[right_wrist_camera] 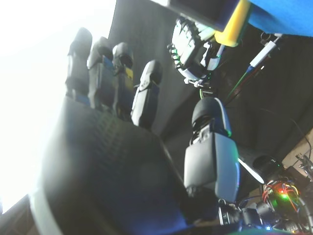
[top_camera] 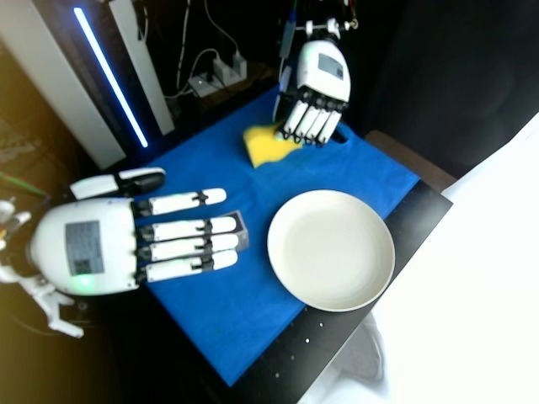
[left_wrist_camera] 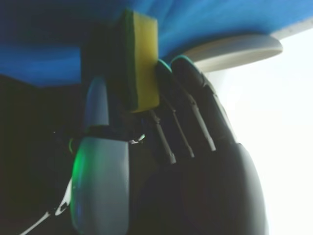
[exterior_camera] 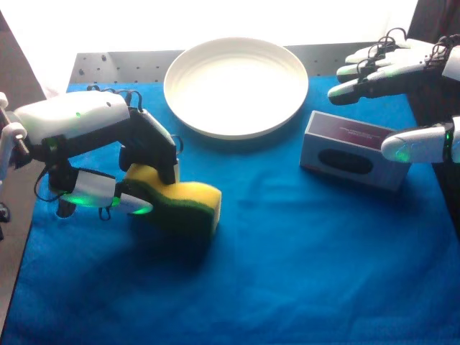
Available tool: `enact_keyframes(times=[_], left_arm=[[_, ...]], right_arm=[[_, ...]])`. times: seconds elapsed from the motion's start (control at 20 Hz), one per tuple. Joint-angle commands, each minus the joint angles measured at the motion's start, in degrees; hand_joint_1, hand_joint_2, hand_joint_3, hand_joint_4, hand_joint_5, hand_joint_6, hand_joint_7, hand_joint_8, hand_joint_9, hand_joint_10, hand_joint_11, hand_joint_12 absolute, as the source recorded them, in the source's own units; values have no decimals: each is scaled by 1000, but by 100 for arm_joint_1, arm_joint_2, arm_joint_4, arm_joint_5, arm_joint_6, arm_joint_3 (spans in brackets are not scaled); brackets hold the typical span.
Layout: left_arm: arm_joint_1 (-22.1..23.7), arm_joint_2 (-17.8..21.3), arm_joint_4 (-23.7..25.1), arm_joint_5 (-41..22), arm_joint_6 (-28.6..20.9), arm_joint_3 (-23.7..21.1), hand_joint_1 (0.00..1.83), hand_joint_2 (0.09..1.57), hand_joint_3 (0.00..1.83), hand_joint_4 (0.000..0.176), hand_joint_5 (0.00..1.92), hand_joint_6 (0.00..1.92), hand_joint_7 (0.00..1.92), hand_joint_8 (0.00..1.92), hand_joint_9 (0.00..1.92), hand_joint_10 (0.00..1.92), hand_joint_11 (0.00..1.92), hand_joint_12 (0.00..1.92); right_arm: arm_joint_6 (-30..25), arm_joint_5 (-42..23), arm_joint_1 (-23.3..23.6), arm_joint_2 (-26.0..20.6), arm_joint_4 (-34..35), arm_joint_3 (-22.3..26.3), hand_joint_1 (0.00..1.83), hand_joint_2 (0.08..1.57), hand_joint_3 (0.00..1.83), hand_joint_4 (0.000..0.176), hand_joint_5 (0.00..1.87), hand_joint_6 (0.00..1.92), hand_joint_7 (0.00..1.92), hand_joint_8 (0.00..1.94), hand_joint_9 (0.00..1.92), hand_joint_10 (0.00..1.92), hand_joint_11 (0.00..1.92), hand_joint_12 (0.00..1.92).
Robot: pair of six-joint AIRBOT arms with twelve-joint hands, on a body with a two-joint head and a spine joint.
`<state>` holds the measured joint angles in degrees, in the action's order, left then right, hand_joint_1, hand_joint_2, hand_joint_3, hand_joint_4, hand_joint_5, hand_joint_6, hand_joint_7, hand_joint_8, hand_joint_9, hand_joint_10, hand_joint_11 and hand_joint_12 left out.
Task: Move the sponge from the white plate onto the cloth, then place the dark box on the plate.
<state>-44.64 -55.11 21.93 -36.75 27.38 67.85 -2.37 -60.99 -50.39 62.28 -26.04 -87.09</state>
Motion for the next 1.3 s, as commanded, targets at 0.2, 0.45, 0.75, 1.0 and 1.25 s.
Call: enact_keyframes(times=[0.2, 0.45, 0.75, 1.0, 1.25], left_arm=[[-158, -49, -186, -363, 50, -31, 984, 924, 0, 0, 574, 4, 584, 1, 619, 23, 104, 1292], [-508, 190, -882, -1093, 358, -312, 821, 832, 0, 101, 288, 0, 305, 0, 338, 0, 0, 1096], [-651, 413, -1083, -1619, 484, -588, 670, 809, 0, 176, 30, 1, 107, 0, 167, 0, 0, 562], [-734, 418, -1131, -1721, 480, -688, 639, 838, 0, 176, 10, 0, 99, 13, 141, 2, 0, 181], [-870, 415, -1224, -1758, 472, -745, 656, 831, 0, 176, 56, 2, 170, 4, 199, 10, 0, 238]], right_arm=[[-34, -692, 92, -13, 319, 101, 430, 1073, 0, 154, 462, 0, 229, 0, 128, 0, 1, 235], [-32, -728, 93, -13, 386, 100, 512, 920, 0, 176, 225, 0, 57, 0, 1, 0, 0, 7], [-32, -588, 77, 102, 436, 30, 641, 829, 0, 176, 123, 6, 9, 0, 0, 0, 33, 15], [-20, -139, 60, 307, 436, -164, 709, 823, 0, 170, 223, 13, 0, 0, 0, 0, 32, 18], [-18, 295, 60, 491, 413, -391, 705, 854, 2, 101, 345, 4, 46, 2, 23, 3, 124, 98]])
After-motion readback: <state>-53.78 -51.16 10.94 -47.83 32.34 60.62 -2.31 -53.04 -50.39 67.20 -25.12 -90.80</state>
